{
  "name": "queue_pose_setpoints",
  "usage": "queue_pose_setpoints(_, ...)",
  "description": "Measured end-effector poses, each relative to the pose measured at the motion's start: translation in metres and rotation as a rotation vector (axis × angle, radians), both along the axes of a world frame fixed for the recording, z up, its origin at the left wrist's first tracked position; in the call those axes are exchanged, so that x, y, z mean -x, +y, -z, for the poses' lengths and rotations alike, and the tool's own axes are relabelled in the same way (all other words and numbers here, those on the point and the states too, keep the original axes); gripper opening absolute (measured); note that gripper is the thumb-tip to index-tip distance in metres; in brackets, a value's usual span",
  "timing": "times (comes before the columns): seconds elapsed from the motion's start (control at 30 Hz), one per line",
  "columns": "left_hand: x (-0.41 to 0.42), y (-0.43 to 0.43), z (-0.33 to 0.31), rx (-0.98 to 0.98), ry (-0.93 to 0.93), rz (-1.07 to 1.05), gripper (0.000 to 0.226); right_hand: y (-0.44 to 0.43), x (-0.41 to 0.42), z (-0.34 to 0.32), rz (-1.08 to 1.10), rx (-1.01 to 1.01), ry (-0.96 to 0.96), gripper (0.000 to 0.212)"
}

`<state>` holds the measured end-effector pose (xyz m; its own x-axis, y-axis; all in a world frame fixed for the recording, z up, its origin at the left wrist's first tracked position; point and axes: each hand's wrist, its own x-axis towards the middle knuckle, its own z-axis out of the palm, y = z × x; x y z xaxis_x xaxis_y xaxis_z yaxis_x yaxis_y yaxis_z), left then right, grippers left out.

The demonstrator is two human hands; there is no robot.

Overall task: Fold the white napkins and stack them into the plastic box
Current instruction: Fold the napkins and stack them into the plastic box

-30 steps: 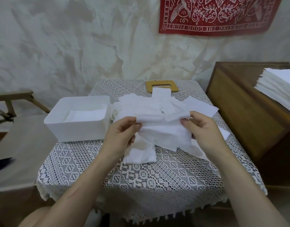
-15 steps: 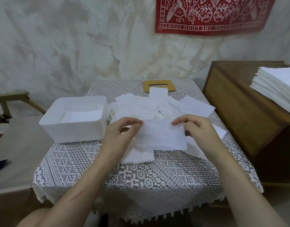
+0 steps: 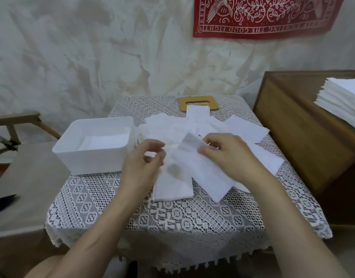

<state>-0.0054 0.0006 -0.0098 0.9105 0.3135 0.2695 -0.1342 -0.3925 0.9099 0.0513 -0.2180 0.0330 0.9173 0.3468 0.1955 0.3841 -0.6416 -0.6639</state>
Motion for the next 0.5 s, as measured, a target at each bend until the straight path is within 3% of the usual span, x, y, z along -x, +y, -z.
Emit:
queue_pose_setpoints(0.17,0.003,0.013,0.008,-0.371,0.203,-0.107,0.022,0.003,0.002,0.001,0.017,-0.726,0.337,0.010)
queue_pose_setpoints(0.27,0.005,0.012,0.011,-0.480,0.256,-0.102,0.030,0.025,0.006,0.013,0.064,-0.886,0.529,0.008)
queue_pose_setpoints(0.33,0.006,0.011,0.011,-0.495,0.264,-0.117,0.035,0.035,0.004,0.029,0.156,-0.752,0.523,0.004)
queue_pose_setpoints(0.43,0.005,0.009,0.009,-0.515,0.282,-0.132,0.041,0.040,0.001,0.045,0.237,-0.270,0.362,0.020)
queue_pose_setpoints(0.5,0.004,0.009,0.008,-0.490,0.300,-0.119,0.042,0.039,0.004,0.044,0.248,-0.151,0.314,0.021)
